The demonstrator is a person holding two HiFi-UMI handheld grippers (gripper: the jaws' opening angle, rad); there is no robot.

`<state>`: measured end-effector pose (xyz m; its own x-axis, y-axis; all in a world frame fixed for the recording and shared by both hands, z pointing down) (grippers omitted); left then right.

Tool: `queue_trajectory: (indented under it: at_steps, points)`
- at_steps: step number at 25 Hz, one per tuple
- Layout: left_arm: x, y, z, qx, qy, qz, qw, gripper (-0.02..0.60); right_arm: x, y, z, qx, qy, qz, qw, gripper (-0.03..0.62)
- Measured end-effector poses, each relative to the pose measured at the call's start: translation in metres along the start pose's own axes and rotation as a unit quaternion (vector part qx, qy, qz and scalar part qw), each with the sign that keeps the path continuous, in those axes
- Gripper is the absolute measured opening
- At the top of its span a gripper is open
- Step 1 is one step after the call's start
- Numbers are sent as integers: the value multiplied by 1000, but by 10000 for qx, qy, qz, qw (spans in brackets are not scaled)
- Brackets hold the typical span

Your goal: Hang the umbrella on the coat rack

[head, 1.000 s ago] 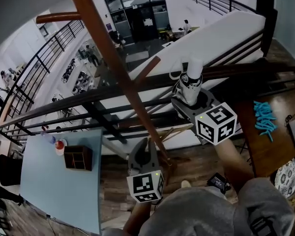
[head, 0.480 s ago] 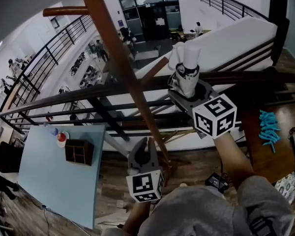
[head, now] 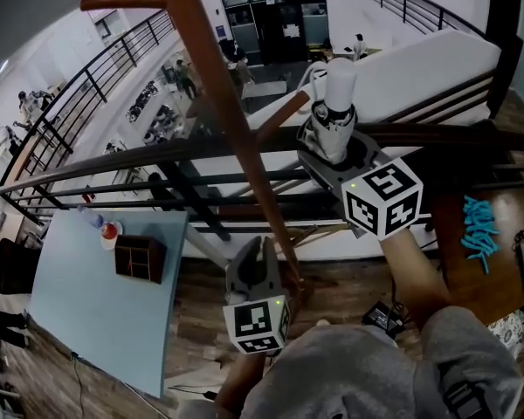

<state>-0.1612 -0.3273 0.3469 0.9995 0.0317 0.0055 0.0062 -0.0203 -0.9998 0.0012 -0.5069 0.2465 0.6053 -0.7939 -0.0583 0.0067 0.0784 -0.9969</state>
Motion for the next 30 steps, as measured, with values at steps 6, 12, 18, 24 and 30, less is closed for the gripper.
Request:
queue_trajectory:
  at_steps: [6, 12, 18, 24, 30]
  points:
    - [0, 2, -1, -10, 5, -44, 10000, 48, -14, -5, 7, -26, 272, -1, 9996, 281]
    - [-1, -2, -1, -53, 20, -42, 10000, 48, -32, -29, 11, -282, 592, -54, 9978, 282]
    - [0, -5, -3, -134, 6, -49, 9999, 48, -43, -47, 15, -487, 750, -135, 9959, 282]
    - [0, -8, -7, -161, 35, -49, 9999, 48, -50, -68, 18, -698, 891, -250, 9933, 282]
    - [1, -12, -10, -254, 57, -43, 9997, 48, -55, -96, 22, -998, 942, -420, 9896, 282]
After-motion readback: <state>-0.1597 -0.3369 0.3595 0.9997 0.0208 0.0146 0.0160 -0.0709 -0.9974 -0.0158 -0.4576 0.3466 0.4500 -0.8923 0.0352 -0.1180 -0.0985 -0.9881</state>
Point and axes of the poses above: the fingertips, and each gripper's own axes: z backward along the fingers, x to its right, y out of its top, the point moved 10 cm from there along z, backward along the fingers, and after that the axes turned 5 degrees about x, right-handed, at the moved point
